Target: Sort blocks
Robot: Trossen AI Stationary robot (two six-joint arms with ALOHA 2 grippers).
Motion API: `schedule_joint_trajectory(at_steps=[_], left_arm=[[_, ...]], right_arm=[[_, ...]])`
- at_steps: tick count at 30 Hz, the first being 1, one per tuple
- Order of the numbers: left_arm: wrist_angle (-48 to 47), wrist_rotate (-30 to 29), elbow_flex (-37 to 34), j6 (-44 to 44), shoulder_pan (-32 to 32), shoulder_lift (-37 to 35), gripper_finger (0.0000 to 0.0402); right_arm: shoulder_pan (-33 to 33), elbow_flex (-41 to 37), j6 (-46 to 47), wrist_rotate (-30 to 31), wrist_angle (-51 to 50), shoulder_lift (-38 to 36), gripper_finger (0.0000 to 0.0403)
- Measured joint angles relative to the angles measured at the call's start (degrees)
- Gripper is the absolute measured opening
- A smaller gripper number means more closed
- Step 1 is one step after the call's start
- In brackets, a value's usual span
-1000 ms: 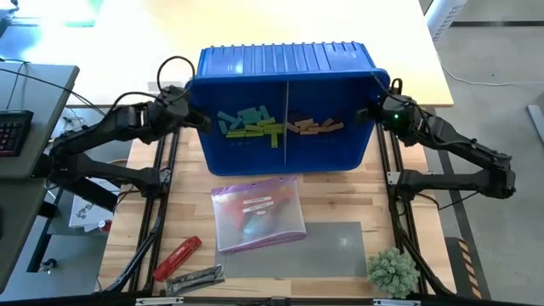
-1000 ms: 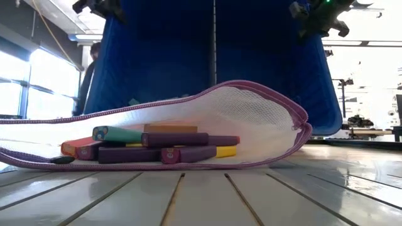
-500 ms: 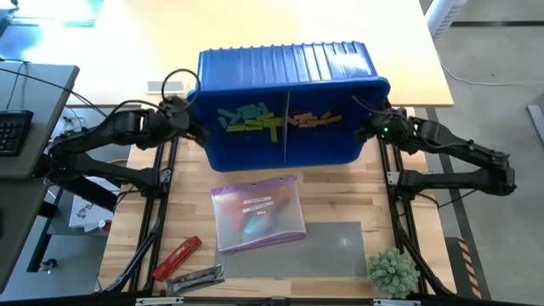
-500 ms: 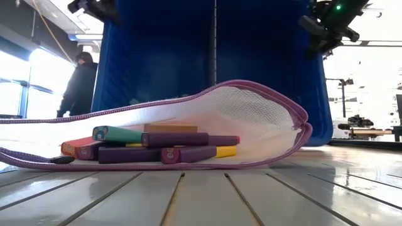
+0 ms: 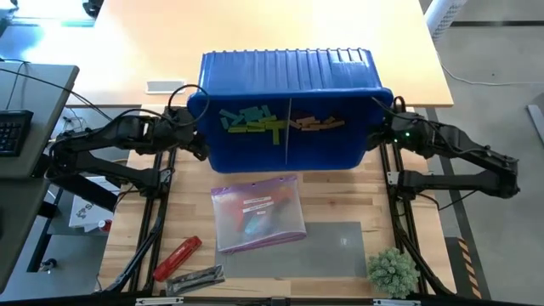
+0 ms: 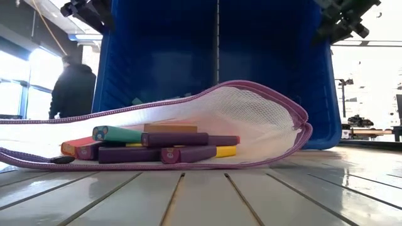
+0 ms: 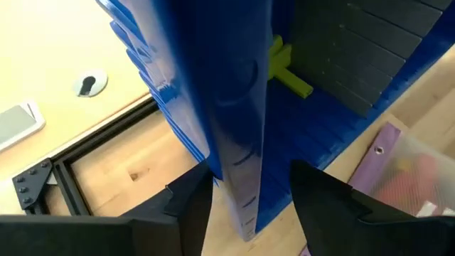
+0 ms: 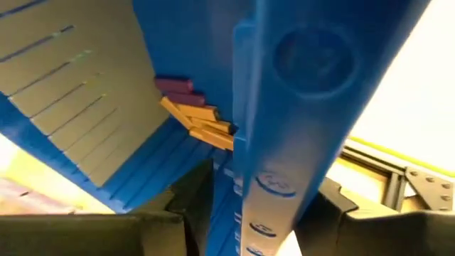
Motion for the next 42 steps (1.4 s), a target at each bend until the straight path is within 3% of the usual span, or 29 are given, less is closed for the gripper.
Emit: schedule_joint_trajectory(at_steps=[8,18,26,29,33,37,42], left_arm=[[-2.3,0.0,0.1,-2.5,-2.1,0.0,0.0185],[-8.3,6.1,0.1,-6.1,-5.7,0.0,0.0195],[-11.0,5.0,0.2,-11.6,-10.7,0.4,0.0195],[-11.8,5.1,0.2,-14.8,-12.7,0.8,0.0195],[-13.1,6.8,0.2,-15.0,-16.5,2.8,0.0185],[-13.8,8.8,-0.1,-12.7,-19.6,6.3,0.0171],[-12.7,14.0,-3.3,-10.7,-21.8,10.8,0.0158]], right_arm=[[0.1,0.3,1.5,-5.3,-6.3,-1.7,0.0145],[0.4,0.3,0.2,-15.1,-12.3,-3.0,0.0145],[0.3,0.3,-0.3,-15.1,-15.7,-5.1,0.0145],[0.3,0.3,-0.7,-18.4,-17.1,-5.8,0.0145],[0.3,0.2,-1.1,-24.7,-25.2,-5.6,0.0145],[0.3,0.2,-1.1,-28.9,-26.8,-5.9,0.0145],[3.1,0.2,0.4,-28.3,-26.0,-5.4,0.0144]])
